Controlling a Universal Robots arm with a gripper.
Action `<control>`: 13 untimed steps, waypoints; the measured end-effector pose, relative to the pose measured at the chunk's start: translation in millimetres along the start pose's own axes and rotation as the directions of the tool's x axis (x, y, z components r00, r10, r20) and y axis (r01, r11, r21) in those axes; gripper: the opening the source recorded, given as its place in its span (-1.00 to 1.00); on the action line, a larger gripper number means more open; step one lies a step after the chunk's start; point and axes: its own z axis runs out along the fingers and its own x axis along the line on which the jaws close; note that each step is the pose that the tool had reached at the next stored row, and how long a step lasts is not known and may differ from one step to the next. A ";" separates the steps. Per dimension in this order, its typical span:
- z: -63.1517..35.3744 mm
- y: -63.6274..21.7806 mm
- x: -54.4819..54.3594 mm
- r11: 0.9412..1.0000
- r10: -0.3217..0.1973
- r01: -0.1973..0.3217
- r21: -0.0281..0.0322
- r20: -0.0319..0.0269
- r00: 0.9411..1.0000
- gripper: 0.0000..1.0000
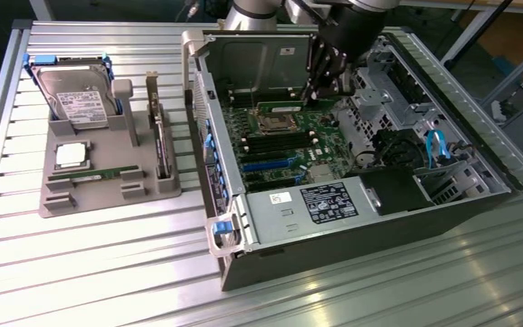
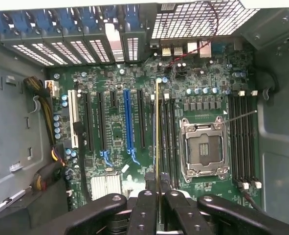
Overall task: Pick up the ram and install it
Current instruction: 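Insert the ram into the slot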
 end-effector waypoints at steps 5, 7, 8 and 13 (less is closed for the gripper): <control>9.8 -0.4 0.4 1.000 0.000 0.000 0.000 0.000 1.000 -0.75; 13.0 -0.5 0.5 1.000 0.000 0.000 0.000 0.000 1.000 -0.75; 14.5 -0.5 0.6 1.000 0.000 0.000 0.000 0.000 1.000 -0.75; 30.9 -0.7 1.3 1.000 0.000 0.000 0.000 0.000 1.000 -0.75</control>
